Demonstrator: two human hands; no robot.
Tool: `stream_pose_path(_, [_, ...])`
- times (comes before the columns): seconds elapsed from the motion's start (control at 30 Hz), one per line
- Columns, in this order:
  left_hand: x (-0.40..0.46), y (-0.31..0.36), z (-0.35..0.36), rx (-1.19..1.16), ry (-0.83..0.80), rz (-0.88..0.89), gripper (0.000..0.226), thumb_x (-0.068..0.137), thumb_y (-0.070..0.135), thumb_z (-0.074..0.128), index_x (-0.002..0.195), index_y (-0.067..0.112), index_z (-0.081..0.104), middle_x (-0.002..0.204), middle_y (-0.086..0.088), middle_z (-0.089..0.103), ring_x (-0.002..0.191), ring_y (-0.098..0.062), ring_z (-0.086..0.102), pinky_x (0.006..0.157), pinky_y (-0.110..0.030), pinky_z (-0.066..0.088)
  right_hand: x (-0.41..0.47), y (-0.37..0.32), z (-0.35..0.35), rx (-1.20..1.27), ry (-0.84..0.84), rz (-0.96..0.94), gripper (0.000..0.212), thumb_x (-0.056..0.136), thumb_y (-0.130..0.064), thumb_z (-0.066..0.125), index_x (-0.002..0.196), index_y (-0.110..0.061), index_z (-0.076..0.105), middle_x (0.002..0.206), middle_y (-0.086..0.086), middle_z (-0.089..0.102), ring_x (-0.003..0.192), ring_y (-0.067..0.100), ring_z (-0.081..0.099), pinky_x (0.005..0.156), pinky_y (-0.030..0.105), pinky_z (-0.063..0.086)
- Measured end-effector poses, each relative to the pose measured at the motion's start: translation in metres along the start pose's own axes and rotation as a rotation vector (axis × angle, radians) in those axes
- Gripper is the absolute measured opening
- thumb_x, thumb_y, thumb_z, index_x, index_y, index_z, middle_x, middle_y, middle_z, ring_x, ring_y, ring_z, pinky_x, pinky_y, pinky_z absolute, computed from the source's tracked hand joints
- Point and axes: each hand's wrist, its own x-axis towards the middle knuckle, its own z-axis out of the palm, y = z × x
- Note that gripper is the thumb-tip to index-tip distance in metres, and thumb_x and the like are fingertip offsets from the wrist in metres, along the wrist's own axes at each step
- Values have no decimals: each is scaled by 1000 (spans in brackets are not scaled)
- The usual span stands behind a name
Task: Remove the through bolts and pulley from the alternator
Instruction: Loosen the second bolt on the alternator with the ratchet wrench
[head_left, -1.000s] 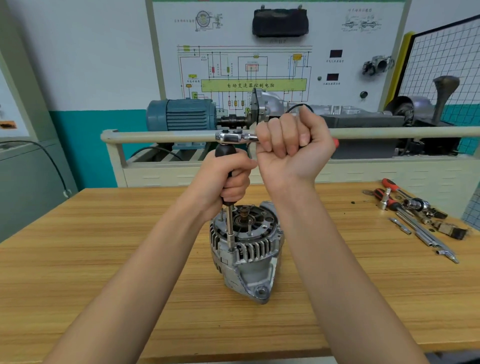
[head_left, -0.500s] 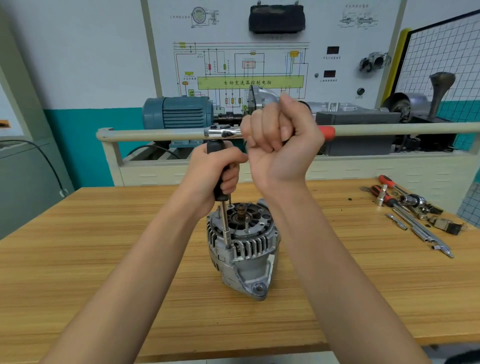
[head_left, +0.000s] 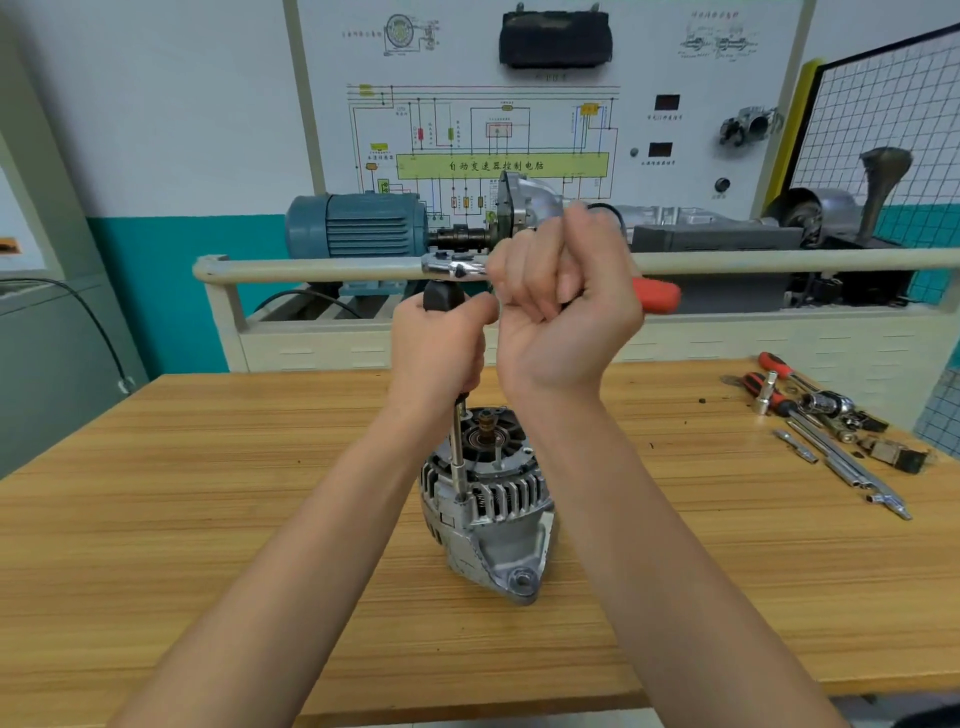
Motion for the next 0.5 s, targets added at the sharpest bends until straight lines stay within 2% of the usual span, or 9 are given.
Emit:
stream_pose_path(0.1, [-1,-1,6,68,109,78,44,83,-6,56,52,17,34,38,11,32,36,-4,26,37,-16,22,-14,8,9,-237,-43,-211,39,77,-3,54,48,-24,40,46,-8,34,43,9,26,51,28,22])
stream_pose_path(0.17, [-1,-1,4,60,93,69,43,83,-5,54,53,18,34,38,12,32,36,-3,25,37,-15,22,-15,9,9,-245,-51,-218,38,77,-3,54,48,-24,39,46,-8,34,43,9,25,51,28,22])
stream_pose_path(0.3, [1,4,-10,-61,-167,-45,36,75,2,58,53,18,35,40,6,27,34,-8,21,36,-16,20,5,-2,-1,33,-67,62,49,83,-3,42,37,-20,36,34,-6,28,34,9,20,46,24,22])
stream_pose_path(0.4, [6,7,-22,-105,-402,-105,31,71,9,58,48,19,40,39,5,28,33,-10,23,38,-19,20,20,-7,-14,305,40,324,49,82,-10,41,34,-18,34,31,-5,24,37,12,9,40,22,21])
stream_pose_path(0.5, [8,6,-24,-174,-641,-189,28,68,14,61,48,19,43,38,7,29,31,-8,25,36,-17,20,28,-7,-23,526,126,455,48,81,-13,41,34,-15,33,30,-3,24,38,11,6,37,23,20])
